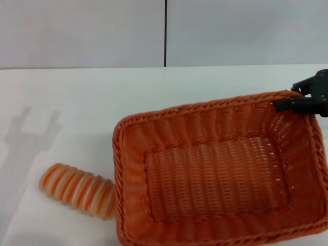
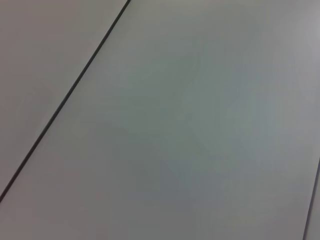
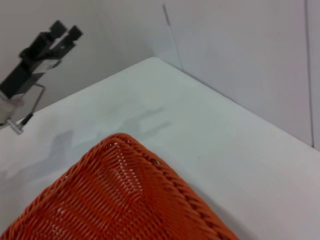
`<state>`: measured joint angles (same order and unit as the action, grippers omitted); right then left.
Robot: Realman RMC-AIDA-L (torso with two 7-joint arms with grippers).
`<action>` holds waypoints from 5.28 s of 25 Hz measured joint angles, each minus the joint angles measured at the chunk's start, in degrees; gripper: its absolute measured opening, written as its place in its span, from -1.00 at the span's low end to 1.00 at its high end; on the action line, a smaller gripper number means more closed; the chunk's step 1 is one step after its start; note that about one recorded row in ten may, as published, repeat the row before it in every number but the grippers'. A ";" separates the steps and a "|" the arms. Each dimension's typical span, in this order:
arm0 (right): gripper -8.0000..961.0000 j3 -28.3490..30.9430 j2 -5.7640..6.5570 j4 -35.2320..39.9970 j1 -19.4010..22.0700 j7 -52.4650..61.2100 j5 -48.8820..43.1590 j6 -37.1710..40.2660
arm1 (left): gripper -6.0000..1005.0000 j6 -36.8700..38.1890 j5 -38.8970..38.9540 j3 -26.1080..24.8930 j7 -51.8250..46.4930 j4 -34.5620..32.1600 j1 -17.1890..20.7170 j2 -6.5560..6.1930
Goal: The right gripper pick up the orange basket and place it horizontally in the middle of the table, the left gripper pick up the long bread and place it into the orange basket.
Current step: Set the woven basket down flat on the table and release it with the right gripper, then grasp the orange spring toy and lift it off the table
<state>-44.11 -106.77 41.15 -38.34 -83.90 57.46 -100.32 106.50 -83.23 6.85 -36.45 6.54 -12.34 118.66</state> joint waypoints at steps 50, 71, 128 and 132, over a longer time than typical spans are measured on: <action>0.02 17.00 -8.60 -0.24 12.77 -19.30 22.32 9.45 | 0.31 -0.75 0.00 4.11 -5.72 -6.77 -0.67 -0.55; 0.02 26.32 -9.79 -15.15 22.85 -32.28 30.81 10.35 | 0.36 2.64 -7.27 22.11 -44.06 -46.27 3.47 -5.59; 0.02 29.09 -9.50 -16.80 20.24 -32.37 31.40 15.45 | 0.62 -11.87 -39.15 20.88 -43.88 -48.01 0.82 -3.10; 0.02 29.09 -9.51 -16.81 20.22 -32.37 31.40 15.53 | 0.62 -12.21 -40.03 20.91 -43.88 -47.63 0.56 -3.16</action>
<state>-15.02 -116.28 24.34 -18.12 -116.28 88.86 -84.79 94.29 -123.26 27.76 -80.33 -41.09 -11.79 115.50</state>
